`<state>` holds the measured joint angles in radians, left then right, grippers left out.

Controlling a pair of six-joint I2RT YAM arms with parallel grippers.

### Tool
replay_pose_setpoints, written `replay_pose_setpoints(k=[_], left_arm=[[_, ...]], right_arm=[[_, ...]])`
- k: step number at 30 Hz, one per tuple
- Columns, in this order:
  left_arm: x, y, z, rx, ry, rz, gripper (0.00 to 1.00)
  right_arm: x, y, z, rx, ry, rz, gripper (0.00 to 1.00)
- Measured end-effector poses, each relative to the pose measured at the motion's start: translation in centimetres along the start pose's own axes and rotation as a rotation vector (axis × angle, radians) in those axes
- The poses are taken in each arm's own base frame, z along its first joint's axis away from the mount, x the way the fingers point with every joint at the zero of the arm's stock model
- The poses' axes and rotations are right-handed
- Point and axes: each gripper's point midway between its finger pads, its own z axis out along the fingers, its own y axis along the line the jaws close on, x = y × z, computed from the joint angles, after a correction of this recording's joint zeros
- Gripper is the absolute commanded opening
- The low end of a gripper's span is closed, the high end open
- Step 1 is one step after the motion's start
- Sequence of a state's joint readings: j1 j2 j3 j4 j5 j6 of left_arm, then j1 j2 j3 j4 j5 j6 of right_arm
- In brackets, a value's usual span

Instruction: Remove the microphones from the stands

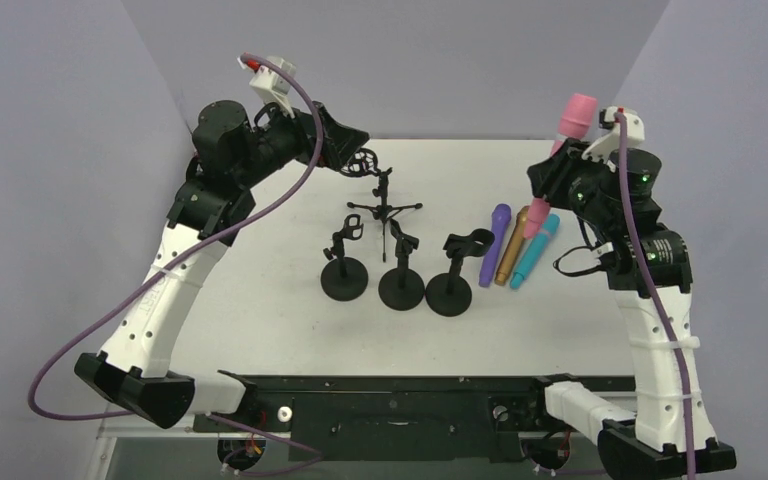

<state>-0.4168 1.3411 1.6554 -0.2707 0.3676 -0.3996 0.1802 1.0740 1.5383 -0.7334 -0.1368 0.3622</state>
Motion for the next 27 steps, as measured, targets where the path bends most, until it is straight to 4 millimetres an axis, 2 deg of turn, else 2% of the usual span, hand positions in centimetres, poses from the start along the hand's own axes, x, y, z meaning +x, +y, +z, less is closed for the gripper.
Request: replay_pose_setpoints(k=[3, 5, 8, 15, 27], left_arm=[[1.7, 1.1, -0.2, -0.045, 0.038, -0.019, 0.96], [2.6, 1.6, -0.4, -0.066, 0.055, -0.031, 0.96], [4.0, 2.4, -1.0, -0.103, 0.075, -0.05, 0.96], [6.9, 3.2, -2.3, -0.134, 0.112, -0.093, 0.96], [8.9, 4.1, -3.8, -0.168, 0.125, -0.102, 0.96]], right_arm=[[1.1, -3.2, -0.8, 0.1, 0.008, 0.056, 0.0], [2.6, -5.5, -1.0, 0.174, 0.033, 0.099, 0.0], [5.5, -8.6, -0.8, 0.271, 0.091, 0.159, 0.0], [13.8, -15.9, 0.6, 0.504, 0.258, 0.323, 0.0], [21.5, -23.0, 5.8, 0.654, 0.391, 0.402, 0.0]])
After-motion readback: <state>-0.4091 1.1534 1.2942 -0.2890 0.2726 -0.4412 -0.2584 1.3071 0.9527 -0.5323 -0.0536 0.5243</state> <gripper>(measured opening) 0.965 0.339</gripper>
